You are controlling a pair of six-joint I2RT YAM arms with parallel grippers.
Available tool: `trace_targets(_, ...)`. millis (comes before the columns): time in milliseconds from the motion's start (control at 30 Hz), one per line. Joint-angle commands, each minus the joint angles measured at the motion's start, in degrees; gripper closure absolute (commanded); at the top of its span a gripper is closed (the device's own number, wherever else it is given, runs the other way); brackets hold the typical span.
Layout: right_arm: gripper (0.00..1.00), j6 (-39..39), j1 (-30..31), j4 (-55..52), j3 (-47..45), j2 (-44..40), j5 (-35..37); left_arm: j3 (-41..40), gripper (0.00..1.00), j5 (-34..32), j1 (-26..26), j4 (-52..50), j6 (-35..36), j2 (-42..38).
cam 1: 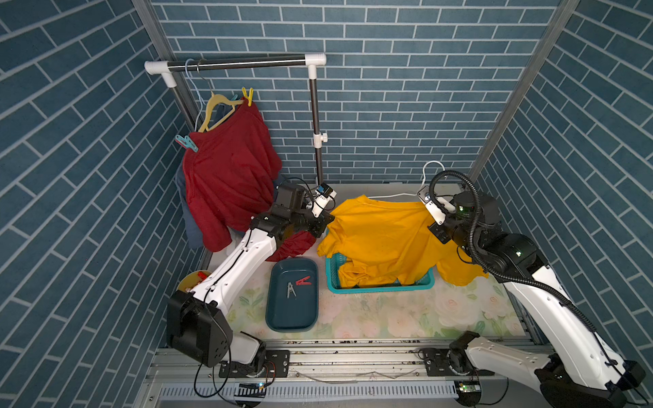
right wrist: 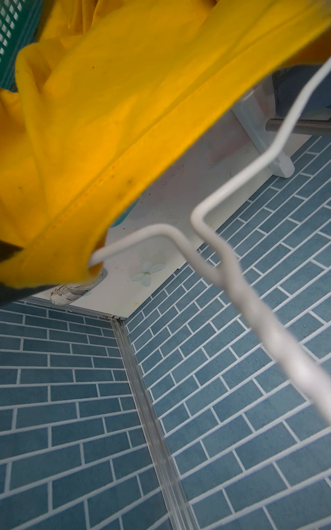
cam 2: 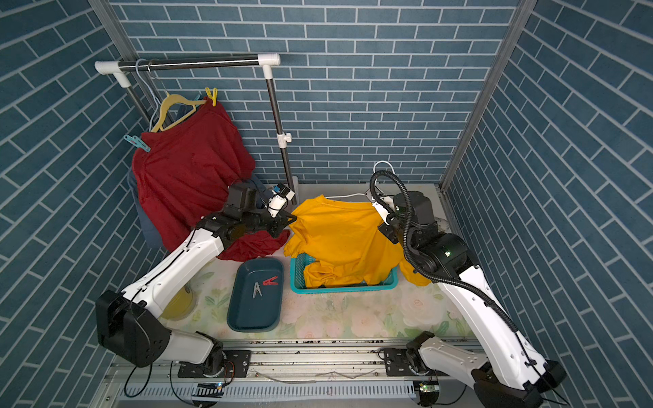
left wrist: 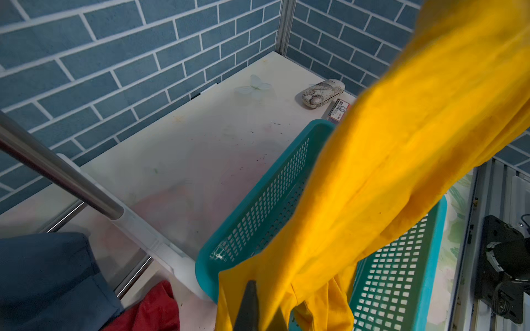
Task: Remove the clothespins securing t-shirts to the hanger
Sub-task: Remove the T-shirt from the hanger.
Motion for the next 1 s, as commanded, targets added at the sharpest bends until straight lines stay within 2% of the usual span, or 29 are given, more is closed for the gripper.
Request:
trace_targets(0, 1.0, 1.3, -0.8, 4.6, -0.1, -2.2, 3.5, -1.3, 1.0, -2.1, 0.7, -0.2, -0.2, -1.7)
trace_targets(300, 1.0, 1.9, -1.9, 4.4, 0.6, -3.2, 6.5, -1.9, 1.0, -1.7, 1.8, -2.0, -0.5, -3.6)
trace_targets(600, 1.0, 3.1, -3.2, 4.5, 0.8, -4.9, 6.1, -3.4, 1.0, -3.2, 3.0, -2.1, -2.4, -4.5)
trace_targets(967, 1.0, 3.6, -4.5, 5.8, 0.9, -4.9, 5.5, -6.3, 1.0, -0.9, 5.5, 0.3, -7.3, -5.3)
